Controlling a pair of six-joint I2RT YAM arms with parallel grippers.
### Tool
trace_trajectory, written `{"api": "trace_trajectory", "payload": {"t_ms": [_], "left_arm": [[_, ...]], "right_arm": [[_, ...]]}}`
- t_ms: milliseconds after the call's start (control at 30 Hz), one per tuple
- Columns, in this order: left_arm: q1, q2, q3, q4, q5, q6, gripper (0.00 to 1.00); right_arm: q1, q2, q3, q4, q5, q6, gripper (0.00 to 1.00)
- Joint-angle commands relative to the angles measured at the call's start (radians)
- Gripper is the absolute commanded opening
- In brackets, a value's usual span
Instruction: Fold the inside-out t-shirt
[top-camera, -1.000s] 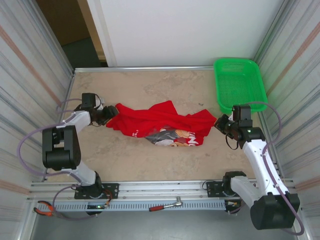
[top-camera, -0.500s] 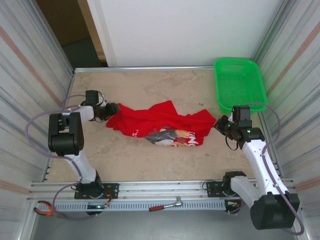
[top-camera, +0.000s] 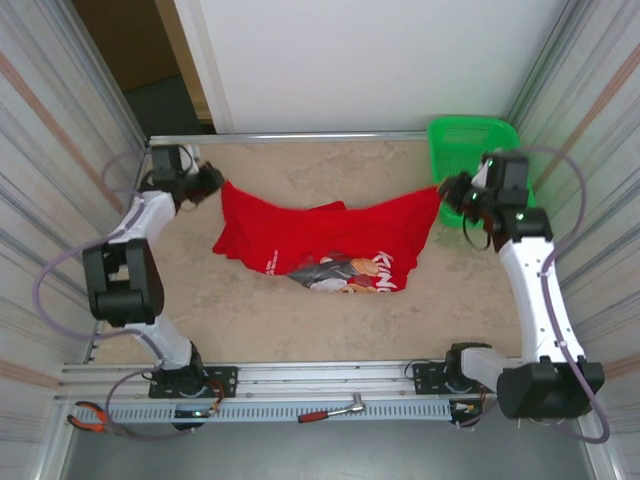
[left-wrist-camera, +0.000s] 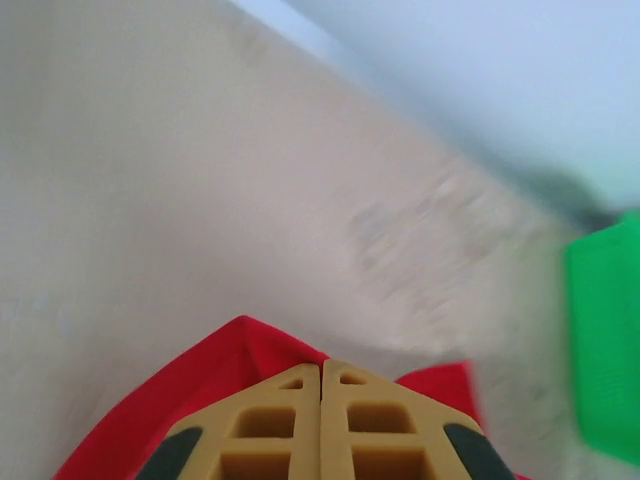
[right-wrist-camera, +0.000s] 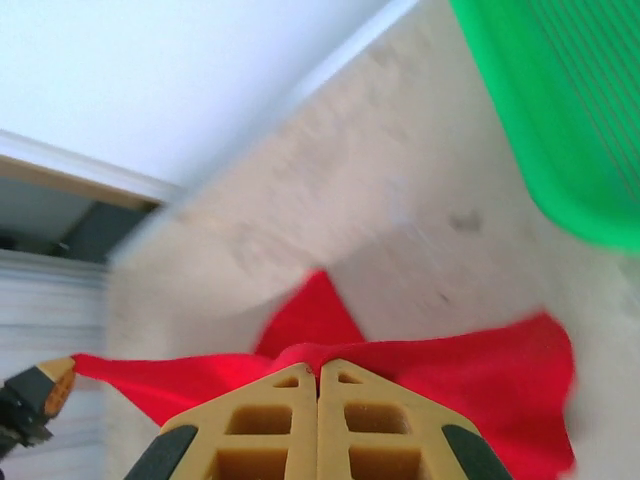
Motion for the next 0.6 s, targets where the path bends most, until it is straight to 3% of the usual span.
{"api": "trace_trajectory", "payload": {"t_ms": [0, 167, 233, 333, 567], "left_arm": [[0.015, -0.165, 0.199, 0.007, 0.006, -0.096, 0.0], [0.028, -0.212, 0.513, -0.02, -0.03, -0.164, 0.0], [0.031, -0.223, 0.582, -0.011, -0.043, -0.185, 0.0], [0.032, -0.252, 0.617, 0.009, -0.071, -0.207, 0.0], [0.048, -0.304, 0.561, 0.011, -0.047, -0.234, 0.0]], "right_arm": [[-0.08, 0.048, 0.25, 0.035, -0.11, 0.049, 0.0], [-0.262, 0.136, 0.612, 0.122, -0.262, 0.249, 0.0], [-0.316, 0.144, 0.674, 0.17, -0.298, 0.325, 0.0], [-0.364, 0.128, 0.69, 0.25, -0.338, 0.421, 0.0], [-0.375, 0.069, 0.679, 0.255, -0.367, 0.431, 0.0]]}}
